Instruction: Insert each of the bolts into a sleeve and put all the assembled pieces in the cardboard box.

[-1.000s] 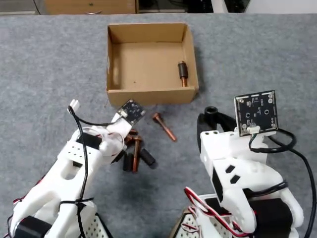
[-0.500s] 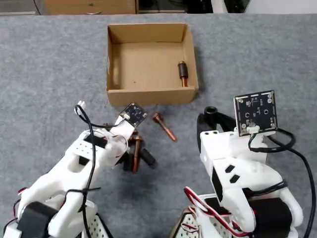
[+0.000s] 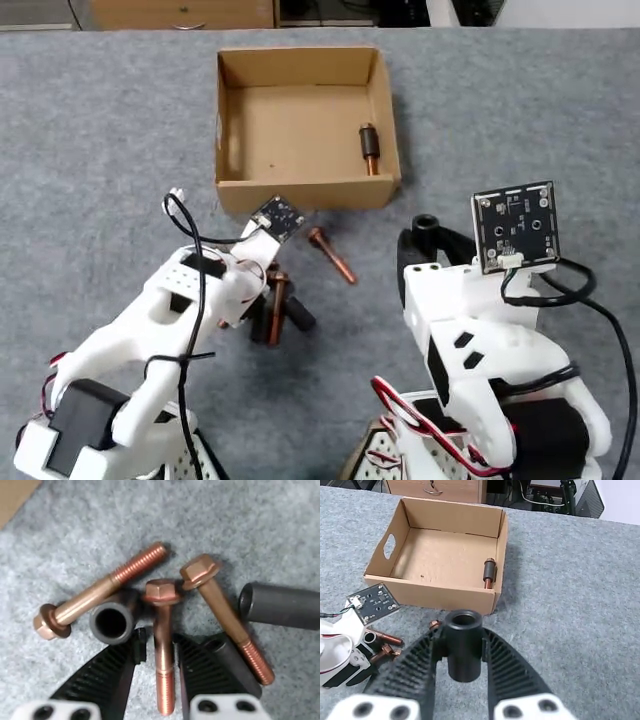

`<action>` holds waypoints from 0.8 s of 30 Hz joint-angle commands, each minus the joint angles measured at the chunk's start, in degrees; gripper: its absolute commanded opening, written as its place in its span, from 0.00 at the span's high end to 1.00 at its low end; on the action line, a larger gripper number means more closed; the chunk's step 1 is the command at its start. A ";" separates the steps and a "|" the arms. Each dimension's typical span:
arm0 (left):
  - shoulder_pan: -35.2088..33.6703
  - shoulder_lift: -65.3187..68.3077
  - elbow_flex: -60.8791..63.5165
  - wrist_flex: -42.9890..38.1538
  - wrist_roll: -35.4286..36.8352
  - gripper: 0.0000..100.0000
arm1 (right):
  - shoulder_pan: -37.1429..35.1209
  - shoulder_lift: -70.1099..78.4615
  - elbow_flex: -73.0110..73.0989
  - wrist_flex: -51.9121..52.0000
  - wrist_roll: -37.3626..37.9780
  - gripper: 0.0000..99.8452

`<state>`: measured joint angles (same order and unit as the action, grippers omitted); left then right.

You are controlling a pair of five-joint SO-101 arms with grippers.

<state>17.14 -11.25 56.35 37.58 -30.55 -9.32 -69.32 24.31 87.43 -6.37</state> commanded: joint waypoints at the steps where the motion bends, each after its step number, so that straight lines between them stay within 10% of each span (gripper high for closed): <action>1: 0.53 1.01 -3.08 -0.62 0.44 0.93 | -1.10 0.57 -0.13 -1.49 -0.44 1.00; 10: 0.62 0.48 -3.87 2.55 2.55 0.98 | -1.10 0.22 3.21 -1.32 -0.44 1.00; 24: 0.53 -21.58 -23.56 39.12 18.37 0.98 | -8.57 0.22 3.21 -1.58 -0.70 1.00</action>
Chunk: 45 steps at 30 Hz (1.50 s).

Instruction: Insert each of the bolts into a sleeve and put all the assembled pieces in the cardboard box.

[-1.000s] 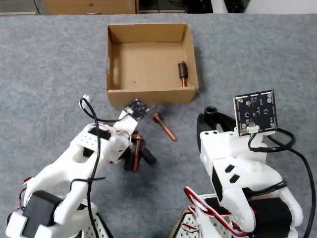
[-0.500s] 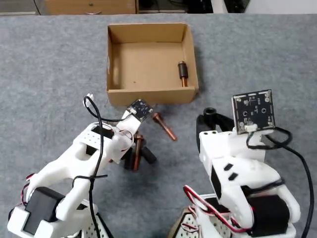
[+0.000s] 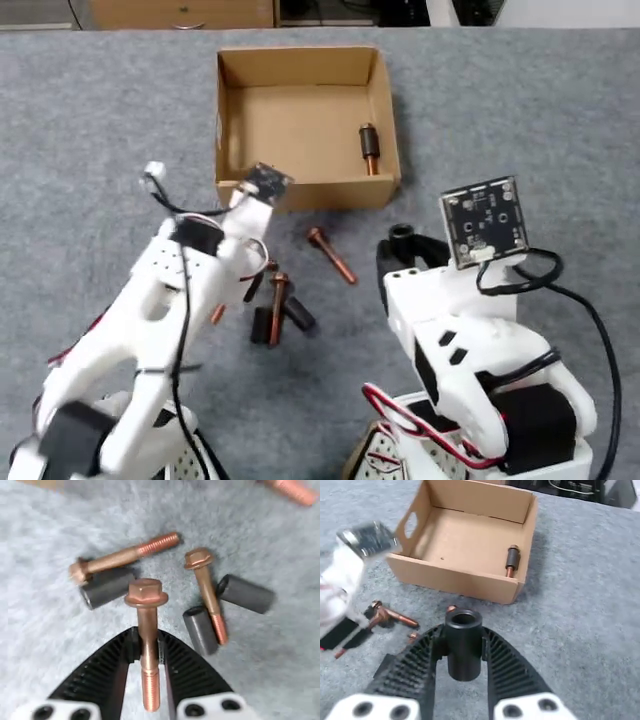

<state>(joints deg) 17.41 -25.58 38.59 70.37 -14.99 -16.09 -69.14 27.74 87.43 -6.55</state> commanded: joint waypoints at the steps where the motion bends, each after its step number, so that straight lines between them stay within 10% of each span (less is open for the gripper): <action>1: 0.26 -9.45 -7.12 8.62 4.04 0.98 | -1.80 0.04 -0.13 -1.58 -0.53 1.00; 12: -0.26 -29.67 -18.55 21.54 19.87 0.98 | -2.24 -0.04 7.43 -4.22 -0.62 1.00; 30: -11.08 -58.33 -9.58 7.82 42.64 0.98 | -19.38 -0.04 16.84 -9.41 -7.47 1.00; 45: -8.35 -58.86 0.18 -5.45 39.12 0.98 | -31.96 -0.04 26.42 -25.14 -7.03 1.00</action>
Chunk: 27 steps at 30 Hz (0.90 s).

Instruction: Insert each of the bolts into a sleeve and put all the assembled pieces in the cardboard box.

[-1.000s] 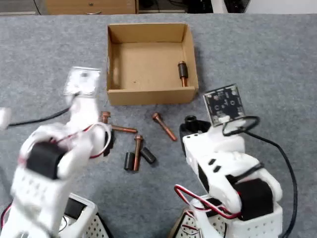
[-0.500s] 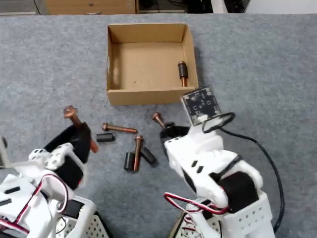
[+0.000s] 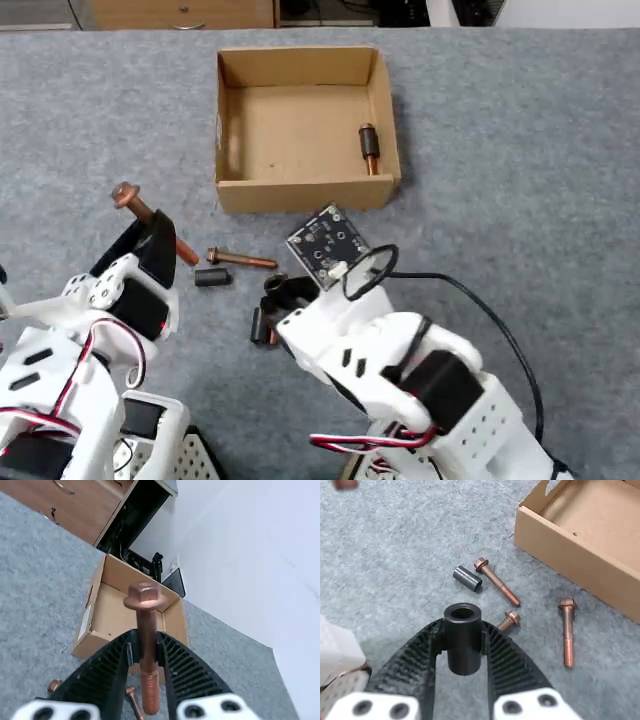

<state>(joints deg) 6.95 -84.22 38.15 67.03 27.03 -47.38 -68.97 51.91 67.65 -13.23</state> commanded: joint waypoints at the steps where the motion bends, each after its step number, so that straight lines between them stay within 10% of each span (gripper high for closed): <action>1: 3.87 -0.22 1.49 -2.37 -4.22 0.98 | -0.66 -0.22 3.91 -8.00 -0.35 1.00; 27: 12.66 -17.10 24.44 -13.98 -13.10 0.98 | -9.71 -21.32 19.65 -18.55 4.04 1.00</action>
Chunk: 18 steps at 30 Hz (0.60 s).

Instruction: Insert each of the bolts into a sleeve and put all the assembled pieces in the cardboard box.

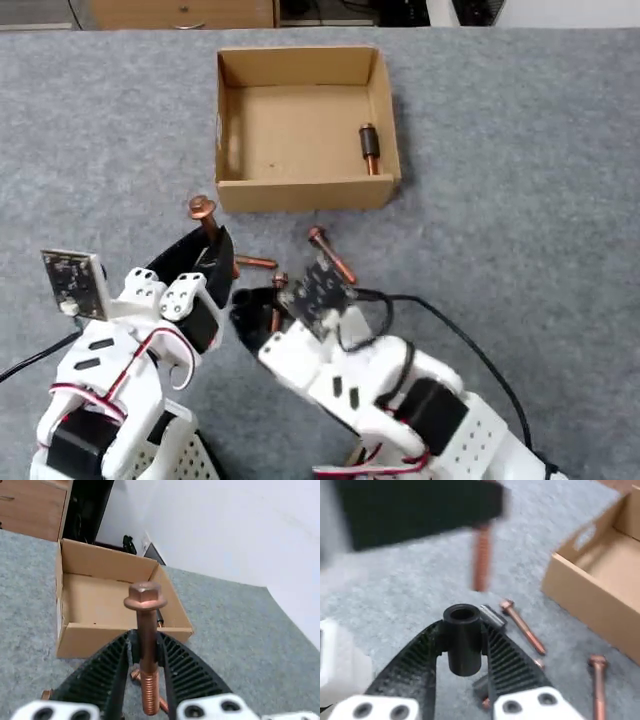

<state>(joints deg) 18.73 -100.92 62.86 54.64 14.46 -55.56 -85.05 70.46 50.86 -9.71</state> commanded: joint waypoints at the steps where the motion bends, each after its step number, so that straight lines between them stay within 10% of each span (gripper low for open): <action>1: 0.88 -0.40 -0.79 -1.58 -0.53 0.98 | -1.71 -6.90 1.80 -1.76 0.53 1.00; 18: 2.81 -0.48 -13.54 10.11 1.05 0.98 | -1.54 -11.21 5.32 -2.02 -4.75 1.00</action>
<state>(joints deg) 19.25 -101.63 52.92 63.08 15.16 -56.70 -95.60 76.09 50.77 -13.67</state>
